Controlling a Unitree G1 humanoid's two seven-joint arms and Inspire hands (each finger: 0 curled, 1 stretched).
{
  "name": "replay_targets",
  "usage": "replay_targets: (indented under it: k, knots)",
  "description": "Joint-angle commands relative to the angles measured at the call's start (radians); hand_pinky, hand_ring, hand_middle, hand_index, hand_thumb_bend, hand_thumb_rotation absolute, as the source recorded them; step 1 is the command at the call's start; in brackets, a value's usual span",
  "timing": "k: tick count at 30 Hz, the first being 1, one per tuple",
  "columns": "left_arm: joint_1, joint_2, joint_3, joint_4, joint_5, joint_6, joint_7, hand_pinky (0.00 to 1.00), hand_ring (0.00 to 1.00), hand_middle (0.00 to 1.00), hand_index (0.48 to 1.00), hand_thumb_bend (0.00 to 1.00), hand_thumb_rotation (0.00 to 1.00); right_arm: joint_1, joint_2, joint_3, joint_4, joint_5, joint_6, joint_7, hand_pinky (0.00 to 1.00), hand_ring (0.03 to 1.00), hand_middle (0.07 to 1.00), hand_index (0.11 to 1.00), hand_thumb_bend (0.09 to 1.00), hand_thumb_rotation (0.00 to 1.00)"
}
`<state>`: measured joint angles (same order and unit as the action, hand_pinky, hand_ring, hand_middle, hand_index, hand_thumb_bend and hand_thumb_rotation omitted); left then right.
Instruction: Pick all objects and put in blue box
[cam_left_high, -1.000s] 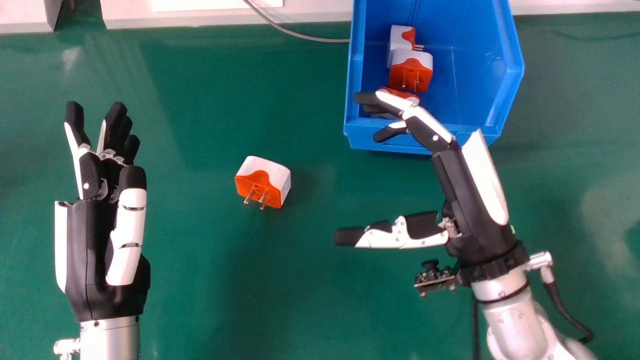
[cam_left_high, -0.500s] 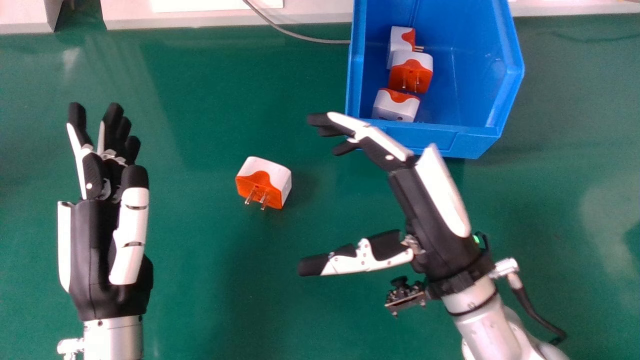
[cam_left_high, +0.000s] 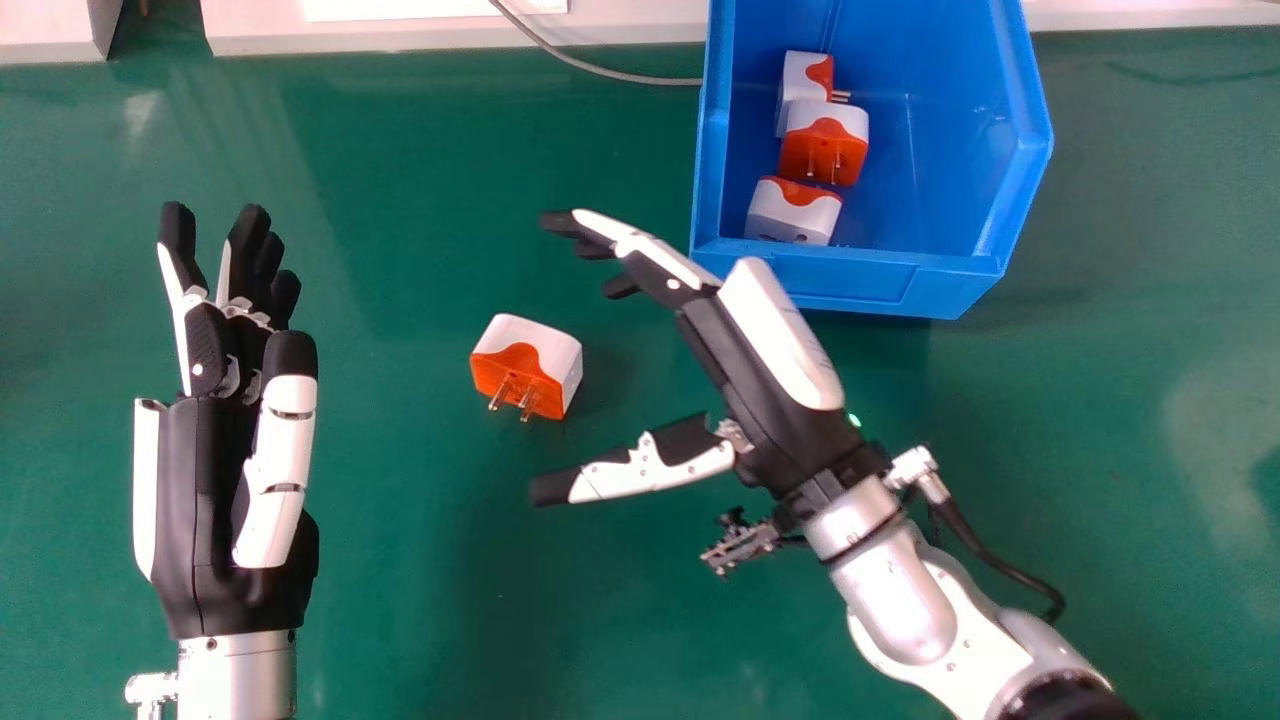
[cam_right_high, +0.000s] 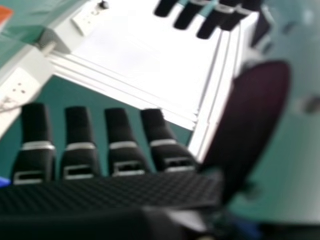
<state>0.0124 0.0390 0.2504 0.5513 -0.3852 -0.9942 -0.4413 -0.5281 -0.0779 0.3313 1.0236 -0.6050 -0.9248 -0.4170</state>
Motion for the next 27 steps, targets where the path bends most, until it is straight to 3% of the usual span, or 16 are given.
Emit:
replay_targets:
  k: [1, 6, 19, 27]
  knots:
    - [0.003, -0.001, -0.004, -0.015, -0.002, -0.019, -0.006, 1.0, 0.99, 0.98, 0.938, 0.34, 0.65, -0.051, 0.011, 0.004, 0.017, 0.01, 0.006, -0.012, 0.73, 0.827, 0.859, 0.85, 1.0, 0.37]
    - [0.002, -0.003, -0.003, -0.016, 0.002, -0.02, -0.002, 1.0, 0.99, 0.98, 0.937, 0.34, 0.64, -0.103, 0.021, 0.019, 0.087, -0.003, 0.03, -0.027, 0.73, 0.83, 0.864, 0.854, 1.0, 0.36]
    - [-0.01, 0.004, 0.0, -0.017, -0.007, -0.011, -0.002, 0.99, 0.98, 0.97, 0.935, 0.34, 0.64, -0.167, 0.035, 0.055, 0.176, -0.008, 0.098, 0.001, 0.78, 0.874, 0.909, 0.897, 1.0, 0.35]
    - [-0.014, 0.013, 0.002, -0.017, -0.02, -0.009, -0.013, 0.98, 0.98, 0.97, 0.934, 0.35, 0.63, -0.198, 0.032, 0.072, 0.232, -0.021, 0.136, 0.011, 0.84, 0.924, 0.948, 0.933, 1.0, 0.36]
